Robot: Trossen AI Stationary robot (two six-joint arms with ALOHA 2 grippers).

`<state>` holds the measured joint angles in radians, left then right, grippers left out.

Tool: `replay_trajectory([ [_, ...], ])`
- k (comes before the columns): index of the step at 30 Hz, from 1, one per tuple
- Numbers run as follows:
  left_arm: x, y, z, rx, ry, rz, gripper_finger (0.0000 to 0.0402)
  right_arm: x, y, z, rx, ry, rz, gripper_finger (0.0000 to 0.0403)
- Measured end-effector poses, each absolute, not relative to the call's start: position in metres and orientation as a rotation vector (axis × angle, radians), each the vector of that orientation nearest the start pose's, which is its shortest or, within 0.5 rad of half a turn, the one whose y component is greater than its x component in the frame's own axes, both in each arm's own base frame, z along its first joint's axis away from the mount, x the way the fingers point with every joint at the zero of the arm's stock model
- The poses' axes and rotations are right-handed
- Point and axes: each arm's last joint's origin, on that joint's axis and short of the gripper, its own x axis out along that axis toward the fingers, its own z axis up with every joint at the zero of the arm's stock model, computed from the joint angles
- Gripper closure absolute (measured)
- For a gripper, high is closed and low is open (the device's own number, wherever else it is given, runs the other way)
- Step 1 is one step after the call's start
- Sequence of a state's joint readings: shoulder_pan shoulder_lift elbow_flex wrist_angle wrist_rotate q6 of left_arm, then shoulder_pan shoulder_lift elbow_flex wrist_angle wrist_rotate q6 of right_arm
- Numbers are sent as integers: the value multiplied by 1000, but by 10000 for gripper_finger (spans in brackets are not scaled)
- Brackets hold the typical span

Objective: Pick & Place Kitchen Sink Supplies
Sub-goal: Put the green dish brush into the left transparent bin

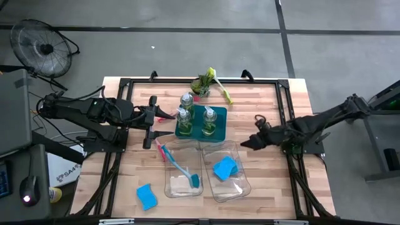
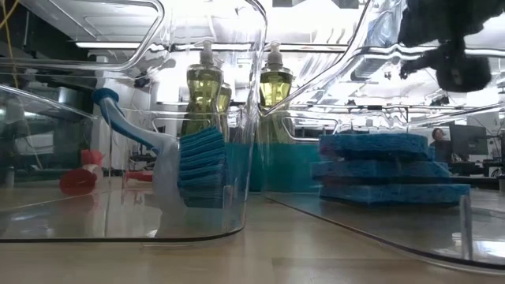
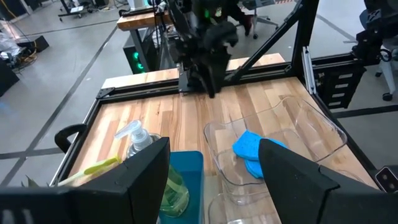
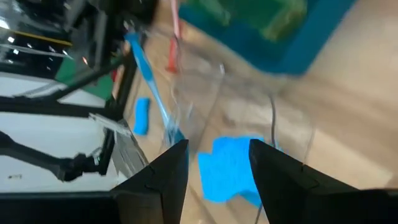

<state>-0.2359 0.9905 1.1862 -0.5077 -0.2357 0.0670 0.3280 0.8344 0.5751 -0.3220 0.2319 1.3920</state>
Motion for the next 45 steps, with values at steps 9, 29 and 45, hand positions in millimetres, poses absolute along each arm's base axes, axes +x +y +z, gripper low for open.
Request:
replay_trajectory([
  [9,190,-39,399,127,332,-8,159,163,21,253,1019,395,-348,240],
  [29,194,-32,417,151,154,253,159,177,-51,353,497,419,-510,240],
  [45,179,3,433,470,103,328,159,242,-165,348,592,775,-719,240],
])
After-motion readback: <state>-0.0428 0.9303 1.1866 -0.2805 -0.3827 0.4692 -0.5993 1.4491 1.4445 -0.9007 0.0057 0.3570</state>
